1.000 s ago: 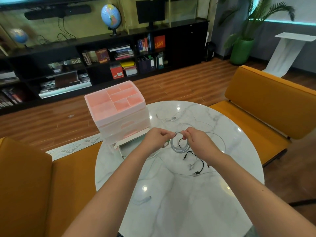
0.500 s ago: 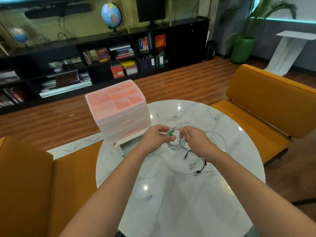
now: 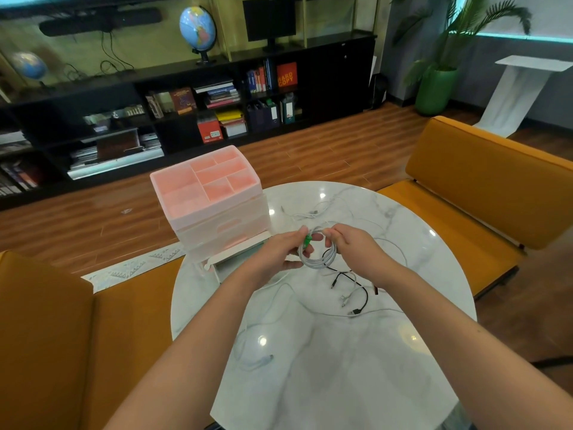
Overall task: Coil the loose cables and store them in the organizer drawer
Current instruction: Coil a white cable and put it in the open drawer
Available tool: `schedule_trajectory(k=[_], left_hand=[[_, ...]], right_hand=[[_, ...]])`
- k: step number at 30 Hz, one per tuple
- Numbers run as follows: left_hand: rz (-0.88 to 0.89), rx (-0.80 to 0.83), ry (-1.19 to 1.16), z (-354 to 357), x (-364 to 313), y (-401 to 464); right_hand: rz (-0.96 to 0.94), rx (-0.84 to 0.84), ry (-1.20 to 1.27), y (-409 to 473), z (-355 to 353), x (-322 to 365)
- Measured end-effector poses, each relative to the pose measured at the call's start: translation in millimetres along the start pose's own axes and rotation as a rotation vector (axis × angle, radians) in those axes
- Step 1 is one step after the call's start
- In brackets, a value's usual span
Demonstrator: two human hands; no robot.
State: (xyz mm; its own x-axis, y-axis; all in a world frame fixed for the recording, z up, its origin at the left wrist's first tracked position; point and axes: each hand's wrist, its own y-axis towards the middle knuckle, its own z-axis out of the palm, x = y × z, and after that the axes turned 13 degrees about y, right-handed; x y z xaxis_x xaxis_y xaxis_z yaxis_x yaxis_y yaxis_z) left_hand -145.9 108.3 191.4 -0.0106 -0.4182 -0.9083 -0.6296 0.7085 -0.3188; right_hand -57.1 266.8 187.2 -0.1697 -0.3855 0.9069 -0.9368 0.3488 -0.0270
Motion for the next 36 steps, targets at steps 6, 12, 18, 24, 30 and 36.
schedule_trajectory(k=[6, 12, 18, 24, 30, 36], left_hand=[[-0.011, 0.236, -0.52, -8, 9, -1], [-0.024, 0.198, -0.398, -6, 13, 2], [-0.088, 0.13, -0.221, -9, 16, 7], [-0.074, -0.069, 0.073, -5, 13, 9], [-0.02, -0.079, 0.273, 3, -2, 7], [0.103, -0.267, 0.421, 3, 1, 11]], right_hand=[[-0.032, -0.003, 0.092, -4, -6, 1], [-0.034, 0.015, 0.061, -4, -11, -4], [-0.008, 0.028, 0.0, -6, -11, -8], [0.024, 0.024, -0.095, -6, -4, -13], [-0.002, -0.057, -0.266, -2, -4, -4], [0.032, 0.018, 0.052, -7, -3, -6]])
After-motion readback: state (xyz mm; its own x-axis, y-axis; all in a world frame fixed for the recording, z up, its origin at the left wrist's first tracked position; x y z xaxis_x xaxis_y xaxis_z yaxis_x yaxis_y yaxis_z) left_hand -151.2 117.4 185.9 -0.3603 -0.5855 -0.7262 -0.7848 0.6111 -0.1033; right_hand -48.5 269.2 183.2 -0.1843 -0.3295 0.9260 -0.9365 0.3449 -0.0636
